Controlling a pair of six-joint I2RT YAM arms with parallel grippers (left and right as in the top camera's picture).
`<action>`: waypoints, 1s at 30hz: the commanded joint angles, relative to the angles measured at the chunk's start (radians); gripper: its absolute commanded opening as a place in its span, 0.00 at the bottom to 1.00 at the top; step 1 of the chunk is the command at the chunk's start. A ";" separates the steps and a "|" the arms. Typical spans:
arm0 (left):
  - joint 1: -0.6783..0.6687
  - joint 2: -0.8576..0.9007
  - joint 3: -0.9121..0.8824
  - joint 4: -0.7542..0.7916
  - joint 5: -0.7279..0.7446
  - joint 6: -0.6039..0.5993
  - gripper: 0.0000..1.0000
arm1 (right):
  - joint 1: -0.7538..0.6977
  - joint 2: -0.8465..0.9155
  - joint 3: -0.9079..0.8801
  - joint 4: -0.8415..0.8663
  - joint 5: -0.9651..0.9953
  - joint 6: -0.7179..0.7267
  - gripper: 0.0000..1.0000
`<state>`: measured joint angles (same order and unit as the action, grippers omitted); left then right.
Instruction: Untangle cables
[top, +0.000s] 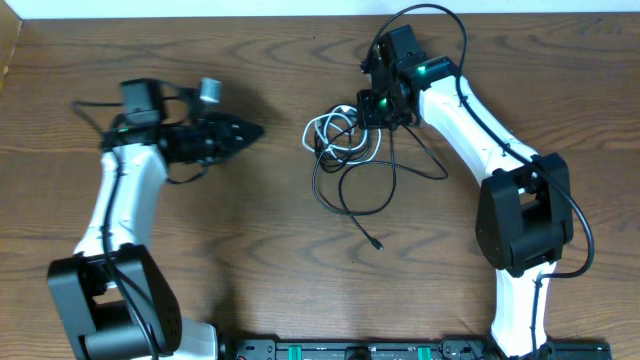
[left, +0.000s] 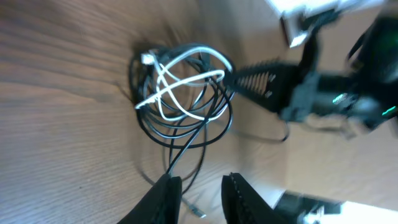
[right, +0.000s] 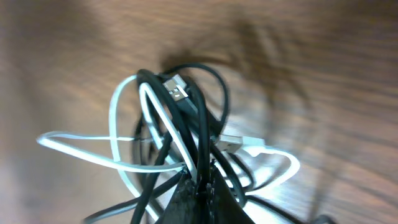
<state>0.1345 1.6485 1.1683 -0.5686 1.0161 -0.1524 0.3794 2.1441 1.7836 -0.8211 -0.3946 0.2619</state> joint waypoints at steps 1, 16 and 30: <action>-0.097 -0.003 -0.001 0.019 -0.076 0.024 0.31 | -0.019 -0.004 -0.004 -0.006 -0.142 -0.024 0.01; -0.465 -0.002 -0.002 0.182 -0.621 -0.092 0.45 | -0.018 -0.004 -0.004 -0.032 -0.112 -0.043 0.01; -0.574 0.078 -0.002 0.204 -0.777 -0.069 0.71 | -0.018 -0.004 -0.004 -0.032 -0.112 -0.058 0.01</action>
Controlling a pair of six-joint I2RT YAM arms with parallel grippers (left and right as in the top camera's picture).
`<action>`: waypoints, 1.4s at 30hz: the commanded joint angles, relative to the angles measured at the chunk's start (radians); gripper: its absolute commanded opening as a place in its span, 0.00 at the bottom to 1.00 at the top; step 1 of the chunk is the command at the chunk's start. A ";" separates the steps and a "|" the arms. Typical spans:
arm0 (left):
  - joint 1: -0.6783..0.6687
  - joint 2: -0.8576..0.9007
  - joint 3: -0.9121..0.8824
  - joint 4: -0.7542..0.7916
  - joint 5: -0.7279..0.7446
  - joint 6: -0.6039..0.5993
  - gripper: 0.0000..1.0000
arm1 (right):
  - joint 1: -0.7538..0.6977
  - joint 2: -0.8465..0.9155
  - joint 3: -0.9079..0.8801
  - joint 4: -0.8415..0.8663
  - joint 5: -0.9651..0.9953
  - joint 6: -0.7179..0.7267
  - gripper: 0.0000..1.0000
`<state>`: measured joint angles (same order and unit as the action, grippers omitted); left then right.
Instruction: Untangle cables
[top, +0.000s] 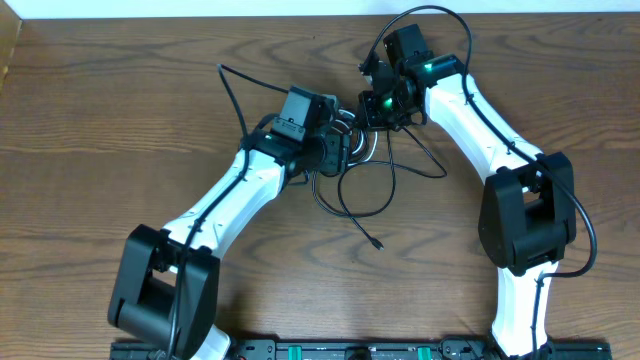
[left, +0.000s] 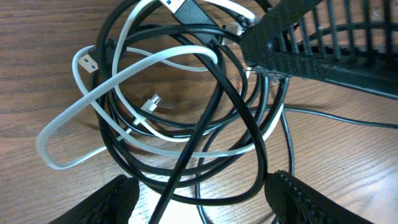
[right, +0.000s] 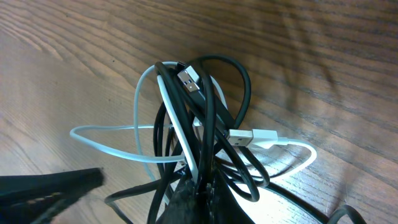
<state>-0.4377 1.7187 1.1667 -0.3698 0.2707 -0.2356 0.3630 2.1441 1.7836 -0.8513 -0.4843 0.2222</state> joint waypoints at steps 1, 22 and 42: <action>-0.002 0.010 0.000 0.014 -0.031 0.015 0.71 | -0.002 -0.004 -0.004 -0.002 -0.022 -0.018 0.01; -0.009 0.143 0.000 0.177 -0.021 -0.032 0.72 | -0.002 -0.004 -0.006 -0.002 -0.015 -0.037 0.01; 0.002 -0.056 0.008 0.071 0.025 0.032 0.75 | 0.002 -0.004 -0.006 0.017 0.005 -0.037 0.01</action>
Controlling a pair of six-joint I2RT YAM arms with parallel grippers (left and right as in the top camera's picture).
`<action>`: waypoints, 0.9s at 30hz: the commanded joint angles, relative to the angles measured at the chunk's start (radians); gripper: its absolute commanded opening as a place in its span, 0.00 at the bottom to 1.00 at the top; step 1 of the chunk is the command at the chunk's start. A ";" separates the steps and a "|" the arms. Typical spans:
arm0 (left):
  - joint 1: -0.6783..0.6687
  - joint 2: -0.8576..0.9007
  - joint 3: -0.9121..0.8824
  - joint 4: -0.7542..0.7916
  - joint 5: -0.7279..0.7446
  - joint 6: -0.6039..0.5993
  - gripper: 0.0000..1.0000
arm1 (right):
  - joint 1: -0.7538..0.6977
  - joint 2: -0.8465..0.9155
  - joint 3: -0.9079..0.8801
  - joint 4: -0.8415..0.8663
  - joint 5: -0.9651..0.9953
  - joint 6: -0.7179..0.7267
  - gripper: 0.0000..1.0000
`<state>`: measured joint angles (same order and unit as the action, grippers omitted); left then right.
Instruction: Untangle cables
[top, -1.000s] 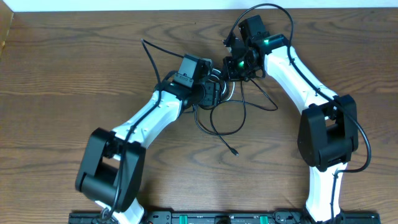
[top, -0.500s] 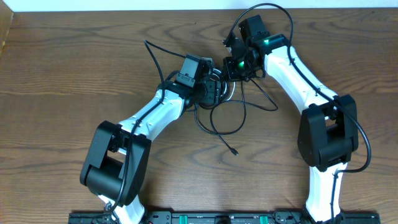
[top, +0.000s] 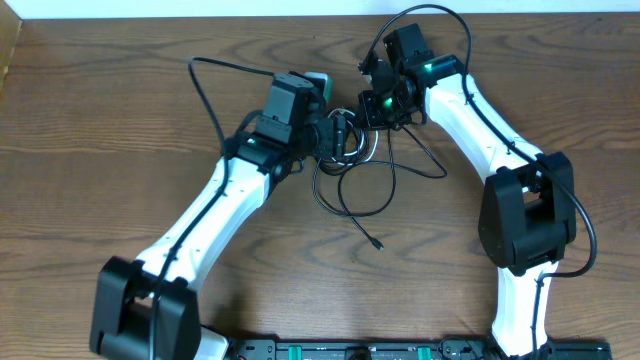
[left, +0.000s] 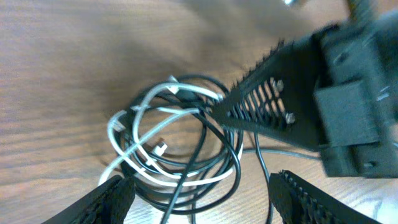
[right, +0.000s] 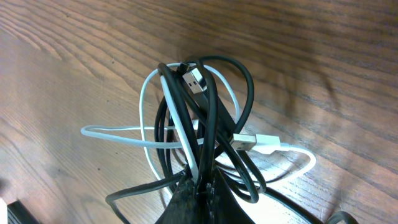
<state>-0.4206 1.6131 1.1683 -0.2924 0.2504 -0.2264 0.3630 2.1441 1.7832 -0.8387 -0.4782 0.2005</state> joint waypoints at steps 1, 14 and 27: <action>-0.023 0.068 0.007 -0.005 0.044 0.023 0.75 | 0.002 -0.004 -0.005 0.004 -0.002 -0.015 0.01; -0.054 0.257 0.007 0.101 0.045 0.023 0.77 | 0.000 -0.004 -0.005 0.004 0.002 -0.015 0.01; -0.008 0.219 0.006 0.022 0.048 0.023 0.07 | -0.012 -0.004 -0.005 -0.027 0.243 -0.046 0.01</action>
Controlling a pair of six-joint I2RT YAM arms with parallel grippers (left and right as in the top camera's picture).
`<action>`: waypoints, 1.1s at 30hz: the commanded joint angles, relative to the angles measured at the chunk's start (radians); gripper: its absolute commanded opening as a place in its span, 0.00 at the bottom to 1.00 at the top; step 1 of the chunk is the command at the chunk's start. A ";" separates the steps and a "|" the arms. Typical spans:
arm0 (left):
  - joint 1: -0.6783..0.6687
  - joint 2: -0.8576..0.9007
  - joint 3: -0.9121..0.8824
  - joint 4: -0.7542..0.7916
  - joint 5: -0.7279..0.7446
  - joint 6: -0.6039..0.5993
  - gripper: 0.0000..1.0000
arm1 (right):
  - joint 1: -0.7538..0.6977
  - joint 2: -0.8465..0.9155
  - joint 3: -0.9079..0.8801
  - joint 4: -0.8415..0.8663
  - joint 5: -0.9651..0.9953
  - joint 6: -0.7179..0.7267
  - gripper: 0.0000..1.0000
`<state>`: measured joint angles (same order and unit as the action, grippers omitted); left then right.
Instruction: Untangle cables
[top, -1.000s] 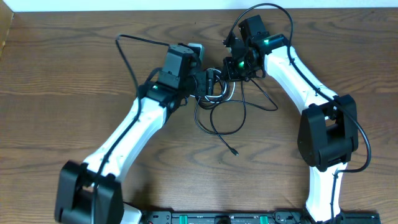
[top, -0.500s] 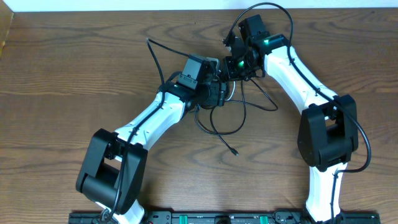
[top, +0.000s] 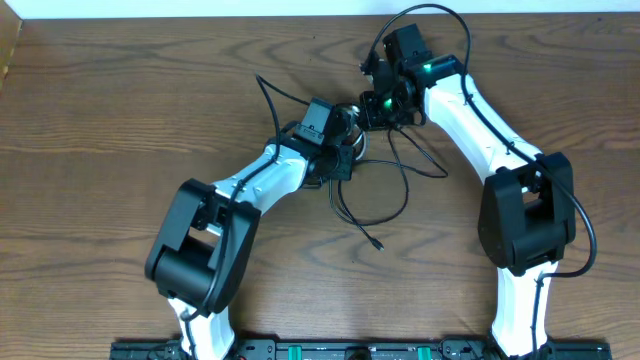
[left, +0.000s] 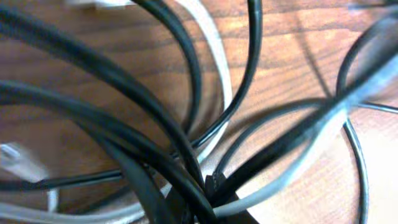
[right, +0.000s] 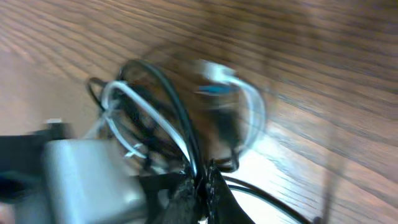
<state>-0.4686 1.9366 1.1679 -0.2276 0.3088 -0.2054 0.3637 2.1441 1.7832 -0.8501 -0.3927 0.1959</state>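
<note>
The tangle of black and white cables (top: 352, 135) lies at the back middle of the table. My left gripper (top: 345, 150) is sunk into its left side; in the left wrist view the left gripper (left: 208, 190) is shut on black strands (left: 93, 67), and a white cable (left: 217, 50) curves past. My right gripper (top: 372, 112) holds the tangle's right side; in the right wrist view the right gripper (right: 204, 180) is shut on a black strand beside a white loop (right: 158, 124). This view is blurred.
A loose black loop (top: 395, 205) trails from the tangle toward the front and ends in a small plug (top: 378, 245). A black cable of the right arm arches over the back edge (top: 440, 12). The table is brown wood (top: 120, 120).
My left gripper was open and held over the tangle's left side; now it is down in the tangle and shut on strands. The trailing black loop has shifted right. The right gripper kept its grip.
At first my left gripper was far off at the left while the right gripper pinched the tangle. Then the left gripper stood open over the tangle, close at one moment and higher at the following one. Now both grippers are shut on the tangle.
</note>
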 joint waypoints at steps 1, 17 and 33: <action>0.048 -0.137 0.007 -0.056 -0.010 0.002 0.07 | -0.016 -0.004 -0.005 -0.020 0.193 -0.042 0.01; 0.105 -0.630 0.007 -0.085 -0.009 -0.007 0.08 | -0.058 0.003 -0.014 -0.057 0.478 -0.050 0.01; 0.110 -0.438 0.007 -0.232 0.097 -0.316 0.13 | -0.209 -0.056 -0.013 -0.079 -0.121 -0.238 0.70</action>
<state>-0.3645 1.4719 1.1679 -0.4591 0.3248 -0.4450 0.1738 2.1441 1.7767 -0.9234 -0.2668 0.0704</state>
